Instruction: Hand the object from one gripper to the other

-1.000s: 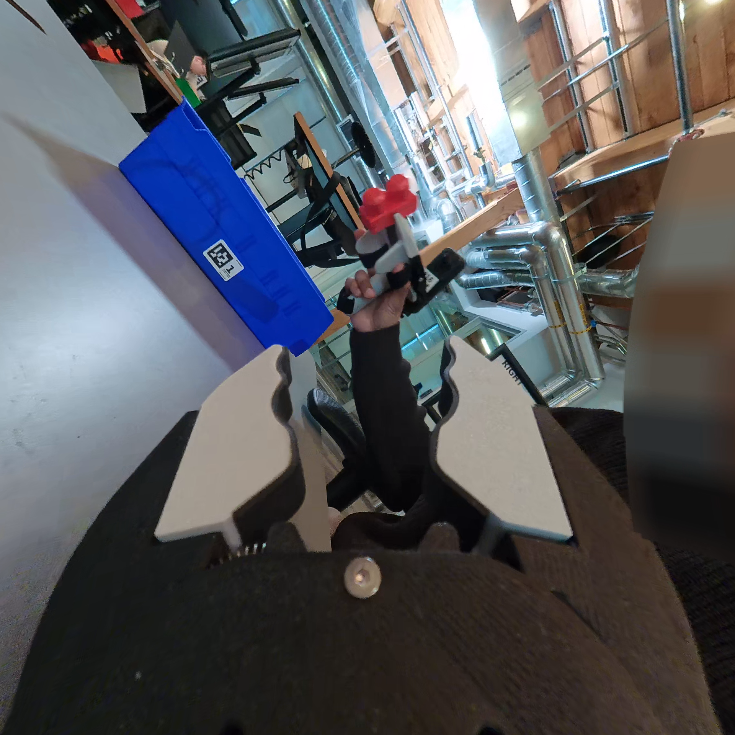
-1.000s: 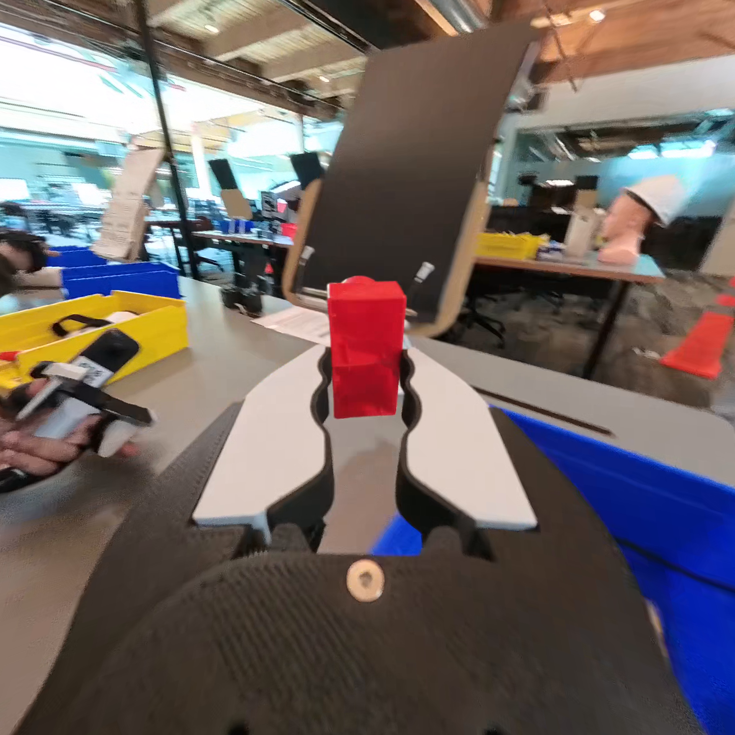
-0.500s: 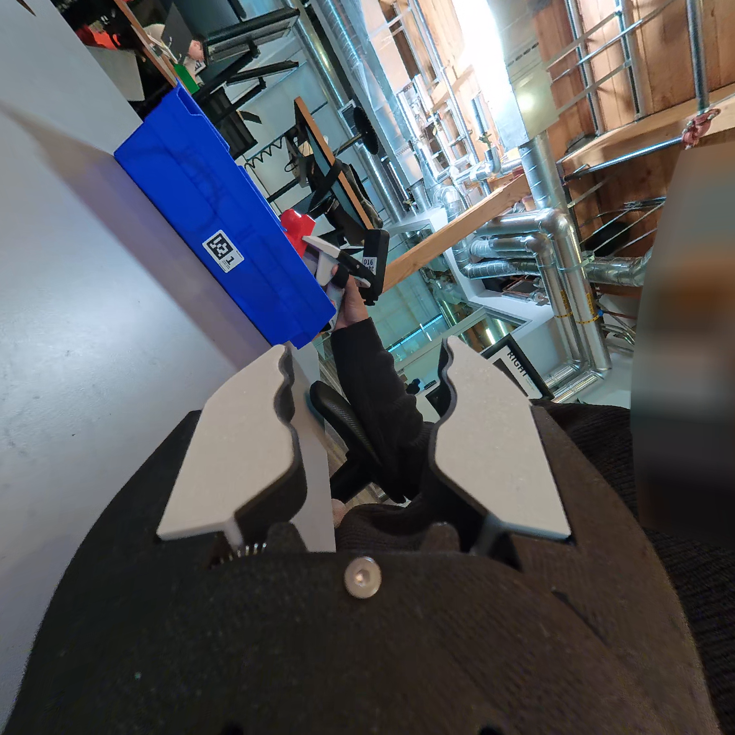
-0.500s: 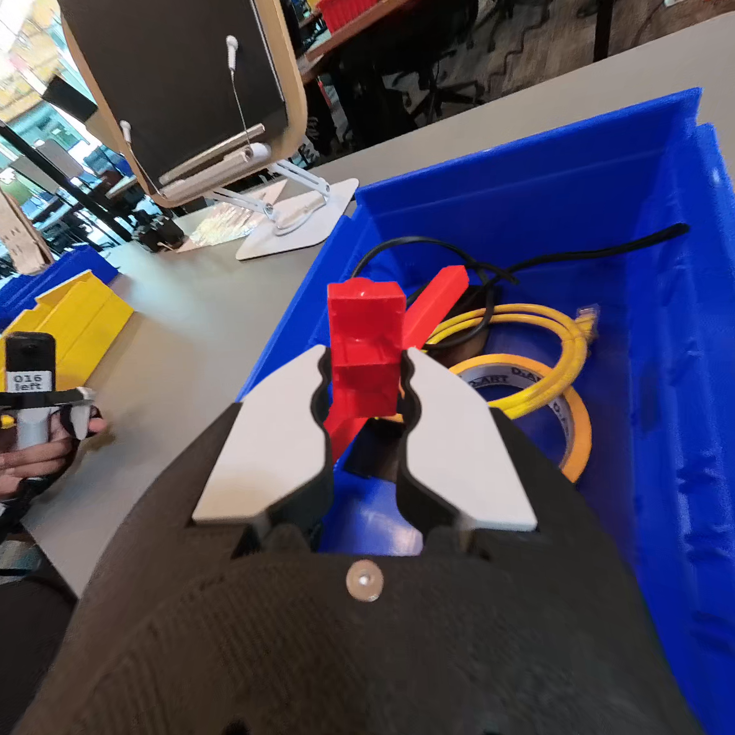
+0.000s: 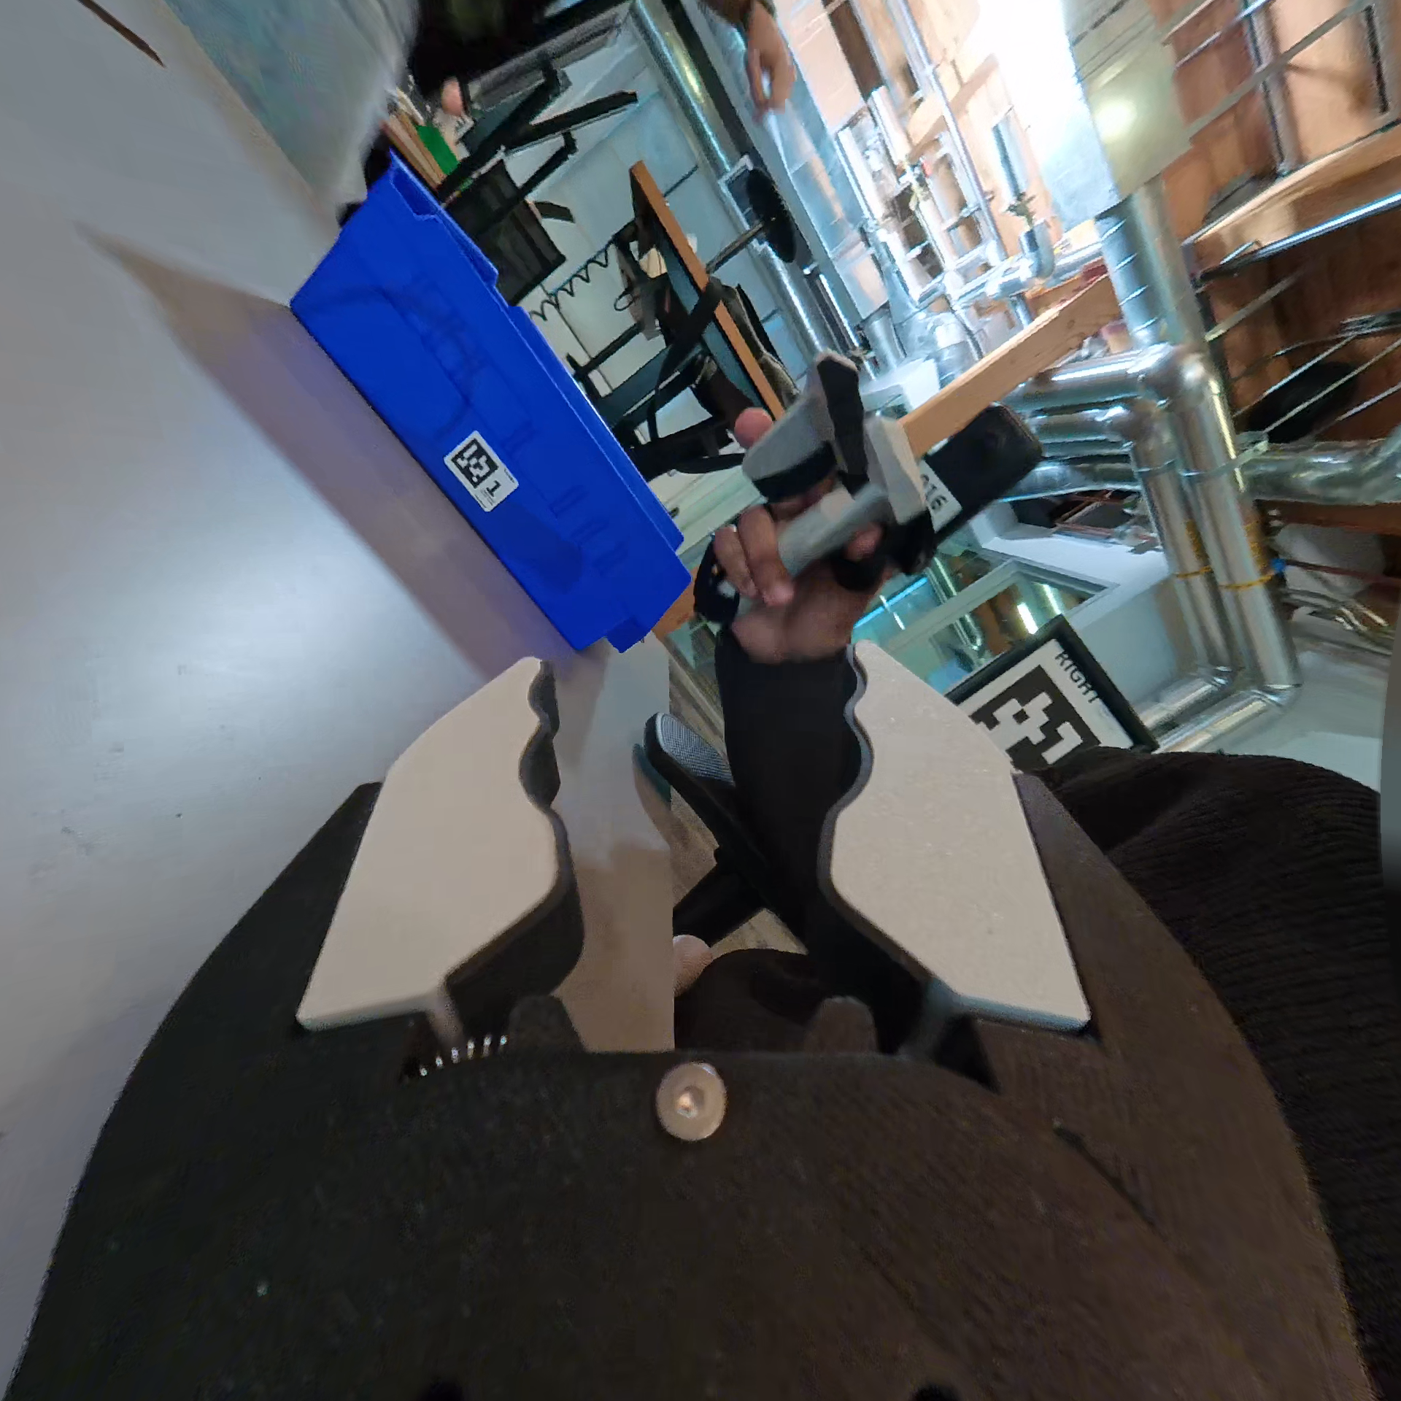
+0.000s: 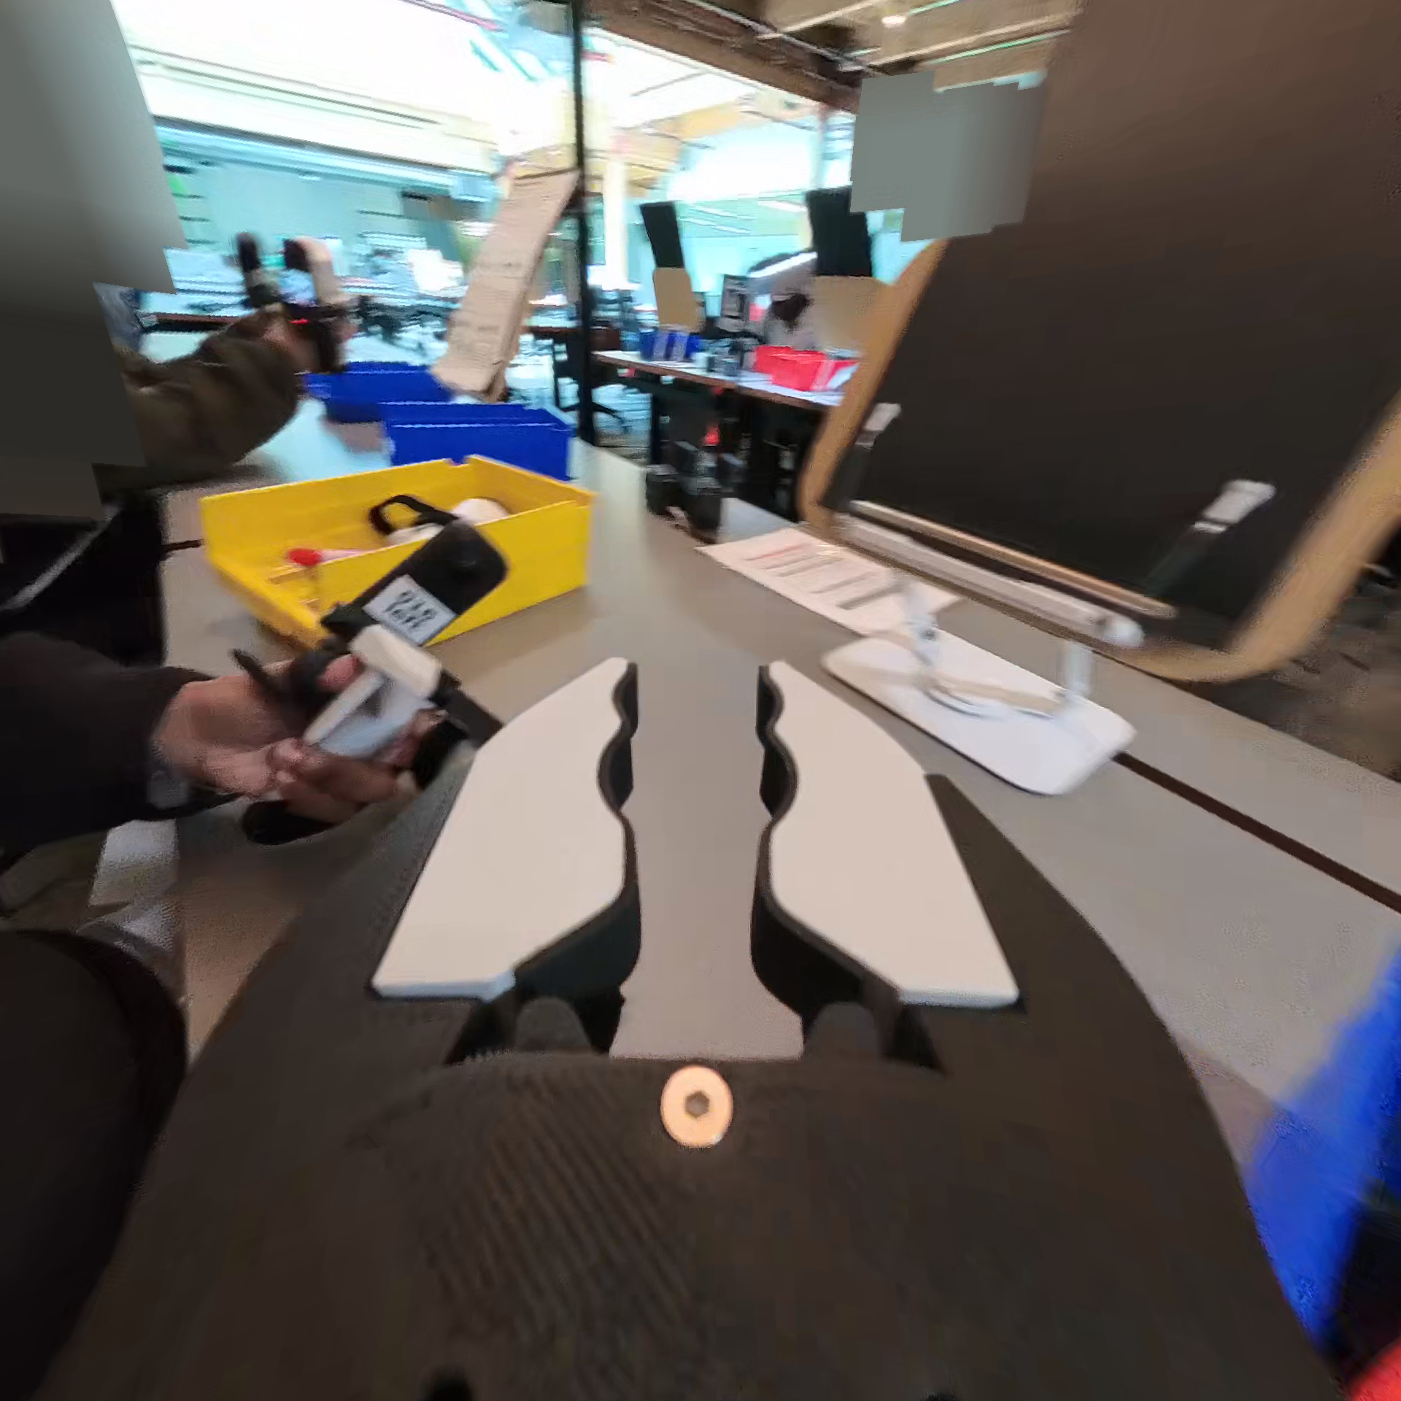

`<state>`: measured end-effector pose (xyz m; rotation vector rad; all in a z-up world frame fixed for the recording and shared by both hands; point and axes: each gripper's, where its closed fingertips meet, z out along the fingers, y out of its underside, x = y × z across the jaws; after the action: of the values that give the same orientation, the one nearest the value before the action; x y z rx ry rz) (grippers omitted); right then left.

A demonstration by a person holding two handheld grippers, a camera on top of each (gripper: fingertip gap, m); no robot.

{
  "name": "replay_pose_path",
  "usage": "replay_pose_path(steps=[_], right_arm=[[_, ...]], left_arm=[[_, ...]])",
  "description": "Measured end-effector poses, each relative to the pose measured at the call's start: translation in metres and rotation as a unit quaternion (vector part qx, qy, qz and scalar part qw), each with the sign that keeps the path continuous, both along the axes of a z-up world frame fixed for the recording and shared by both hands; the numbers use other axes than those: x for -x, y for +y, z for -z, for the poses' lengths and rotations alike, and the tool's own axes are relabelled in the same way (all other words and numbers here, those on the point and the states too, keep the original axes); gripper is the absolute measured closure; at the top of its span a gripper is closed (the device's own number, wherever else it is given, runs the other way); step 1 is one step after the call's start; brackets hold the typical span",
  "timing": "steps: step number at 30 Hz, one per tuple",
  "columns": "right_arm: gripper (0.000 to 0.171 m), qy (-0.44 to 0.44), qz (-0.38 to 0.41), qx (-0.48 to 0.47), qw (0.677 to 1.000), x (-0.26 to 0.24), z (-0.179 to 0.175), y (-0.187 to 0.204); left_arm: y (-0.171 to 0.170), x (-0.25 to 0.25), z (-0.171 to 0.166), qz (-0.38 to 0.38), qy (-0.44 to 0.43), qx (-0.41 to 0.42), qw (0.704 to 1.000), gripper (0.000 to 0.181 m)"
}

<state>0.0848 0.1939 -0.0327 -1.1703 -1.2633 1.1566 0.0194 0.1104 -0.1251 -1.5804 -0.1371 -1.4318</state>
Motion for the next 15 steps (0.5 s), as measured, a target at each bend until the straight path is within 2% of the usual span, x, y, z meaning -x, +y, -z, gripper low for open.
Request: replay_pose_path(steps=[3, 5, 10, 13, 15], right_arm=[[0.145, -0.043, -0.002, -0.079, 0.996, 0.033, 0.02, -0.04], [0.147, -0.034, -0.038, -0.084, 0.995, 0.045, 0.027, -0.066], [0.144, -0.034, -0.129, 0.055, 0.99, 0.066, 0.061, -0.101], [0.138, -0.056, -0.166, 0.129, 0.976, 0.071, 0.081, -0.109], [0.137, -0.063, -0.174, 0.134, 0.974, 0.071, 0.086, -0.11]], left_arm=[[-0.005, 0.005, -0.02, -0.017, 0.021, -0.011, 1.0, 0.106], [-0.01, 0.021, -0.035, -0.041, 0.056, -0.019, 0.997, 0.106], [-0.035, 0.122, -0.086, -0.196, 0.144, -0.04, 0.969, 0.107], [-0.068, 0.19, -0.106, -0.297, 0.197, -0.026, 0.934, 0.107], [-0.096, 0.236, -0.111, -0.365, 0.233, -0.001, 0.901, 0.108]])
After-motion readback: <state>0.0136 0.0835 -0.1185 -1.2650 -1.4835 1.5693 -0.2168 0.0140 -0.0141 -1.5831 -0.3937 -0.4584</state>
